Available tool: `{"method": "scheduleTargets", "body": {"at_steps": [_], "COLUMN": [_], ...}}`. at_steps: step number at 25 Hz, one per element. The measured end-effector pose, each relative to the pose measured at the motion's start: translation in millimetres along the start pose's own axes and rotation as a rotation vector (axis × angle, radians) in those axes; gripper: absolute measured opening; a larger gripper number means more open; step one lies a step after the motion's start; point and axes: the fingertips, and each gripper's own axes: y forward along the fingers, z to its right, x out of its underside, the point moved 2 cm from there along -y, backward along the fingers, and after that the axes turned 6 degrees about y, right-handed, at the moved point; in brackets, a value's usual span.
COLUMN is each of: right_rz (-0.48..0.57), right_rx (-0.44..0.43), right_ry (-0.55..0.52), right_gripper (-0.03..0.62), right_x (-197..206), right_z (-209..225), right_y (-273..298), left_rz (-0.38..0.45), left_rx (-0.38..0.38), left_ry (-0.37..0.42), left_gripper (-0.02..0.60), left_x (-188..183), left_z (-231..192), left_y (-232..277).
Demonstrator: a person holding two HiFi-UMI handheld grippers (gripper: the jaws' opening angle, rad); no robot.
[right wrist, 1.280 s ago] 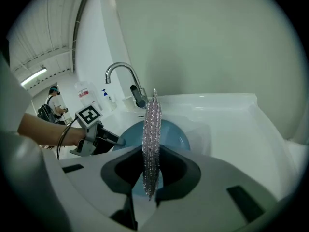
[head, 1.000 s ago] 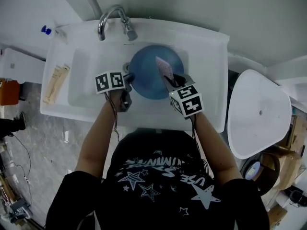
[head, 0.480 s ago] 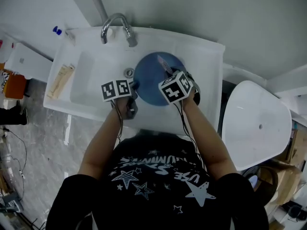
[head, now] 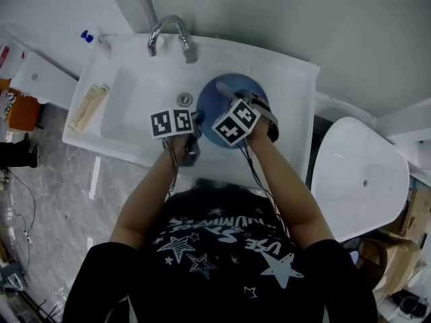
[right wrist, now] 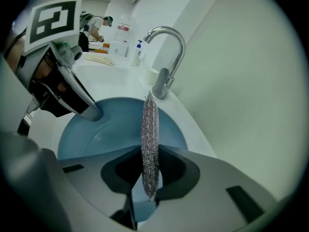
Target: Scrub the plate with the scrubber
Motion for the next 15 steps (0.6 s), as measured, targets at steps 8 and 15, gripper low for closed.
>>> {"method": "scheduleTargets", "body": {"at_steps": [8, 15], "right_rz": [0.048, 0.065], "right_rx": [-0.15, -0.295], "right_ry": [-0.235, -0.393], "right_gripper": [0.083, 0.083], "right_x": [-22.6, -23.9], "right_z": [-47.6, -81.0], "right_y": [-7.1, -16.6], "left_rz": [0.016, 0.048], "left_rx": [-0.035, -0.054], "left_ry": [0.021, 0.012], "left_gripper": [0.031, 0.032], "left_x": [-11.3, -18.8], "left_z": [-10.1, -24.3], "left_y": [-9.5, -19.8]}}
